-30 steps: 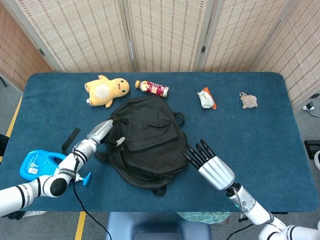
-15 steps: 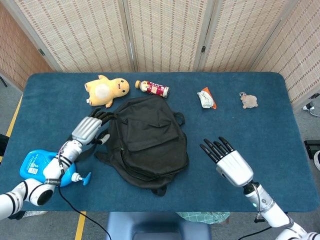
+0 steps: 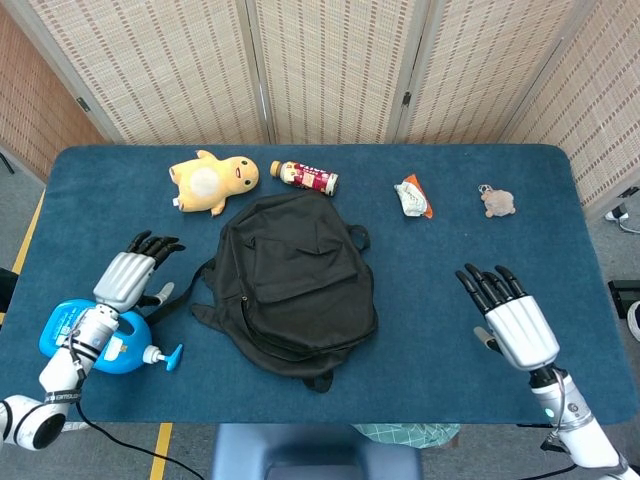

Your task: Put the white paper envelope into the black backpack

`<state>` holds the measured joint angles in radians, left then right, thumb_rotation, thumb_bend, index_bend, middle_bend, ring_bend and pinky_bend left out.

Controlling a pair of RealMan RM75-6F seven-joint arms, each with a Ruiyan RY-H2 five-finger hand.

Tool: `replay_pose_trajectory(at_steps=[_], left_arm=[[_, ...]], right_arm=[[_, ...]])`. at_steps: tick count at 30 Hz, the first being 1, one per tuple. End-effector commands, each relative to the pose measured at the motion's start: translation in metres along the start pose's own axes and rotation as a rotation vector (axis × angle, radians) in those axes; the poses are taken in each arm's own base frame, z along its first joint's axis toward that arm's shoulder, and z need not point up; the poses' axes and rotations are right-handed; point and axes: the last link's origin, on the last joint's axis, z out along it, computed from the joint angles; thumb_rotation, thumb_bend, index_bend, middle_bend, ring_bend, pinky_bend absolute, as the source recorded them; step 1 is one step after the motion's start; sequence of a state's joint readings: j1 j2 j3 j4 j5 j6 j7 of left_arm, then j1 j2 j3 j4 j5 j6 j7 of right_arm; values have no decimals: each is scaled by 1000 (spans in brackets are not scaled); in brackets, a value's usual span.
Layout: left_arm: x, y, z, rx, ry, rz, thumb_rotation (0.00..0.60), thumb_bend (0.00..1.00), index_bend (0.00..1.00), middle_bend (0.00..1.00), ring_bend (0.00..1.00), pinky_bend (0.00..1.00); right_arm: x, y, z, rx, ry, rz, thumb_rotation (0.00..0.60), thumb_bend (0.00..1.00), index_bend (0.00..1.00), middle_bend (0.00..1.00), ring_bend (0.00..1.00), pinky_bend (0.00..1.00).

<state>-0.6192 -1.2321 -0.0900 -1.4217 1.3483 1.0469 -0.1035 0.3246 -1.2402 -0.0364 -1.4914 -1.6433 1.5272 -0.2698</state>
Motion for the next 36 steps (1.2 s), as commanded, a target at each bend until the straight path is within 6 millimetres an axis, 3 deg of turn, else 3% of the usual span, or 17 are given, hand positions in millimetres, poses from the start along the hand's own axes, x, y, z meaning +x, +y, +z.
replay_pose_trajectory(at_steps=[1,9,17,25,26,29,33,34,36], left_arm=[[1,-8,-13,29,19,2,600,462,218,163,144,0],[1,-30,-54,148,87,-29,600,463,209,153,141,0],[-2,-41,-100,259,142,-71,600,463,195,141,136,0],[-8,-39,-139,321,182,-91,600,463,192,139,136,0],[10,-44,-132,309,223,-43,600,463,192,139,136,0],[-10,-36,-150,328,205,-77,600,463,192,138,135,0],[-12,-29,-161,333,236,-92,600,463,192,138,136,0],[5,-34,-158,320,252,-57,600,463,191,137,135,0],[-6,-29,-170,324,245,-76,600,463,190,136,135,0]], right_arm=[[1,9,-4,-43,-6,-4,600,115,71,138,223,174],[2,29,-16,-158,-59,31,600,115,71,119,234,174],[5,45,-34,-253,-79,99,600,114,38,71,147,101],[9,53,-58,-343,-68,150,600,115,10,56,117,75],[9,54,-61,-349,-67,157,600,115,11,56,116,75],[11,55,-70,-366,-61,193,600,115,11,55,112,75],[15,56,-80,-381,-40,213,600,115,11,56,113,75],[15,57,-82,-386,-33,220,600,115,11,56,114,75],[15,57,-85,-393,-26,228,600,115,11,56,115,75]])
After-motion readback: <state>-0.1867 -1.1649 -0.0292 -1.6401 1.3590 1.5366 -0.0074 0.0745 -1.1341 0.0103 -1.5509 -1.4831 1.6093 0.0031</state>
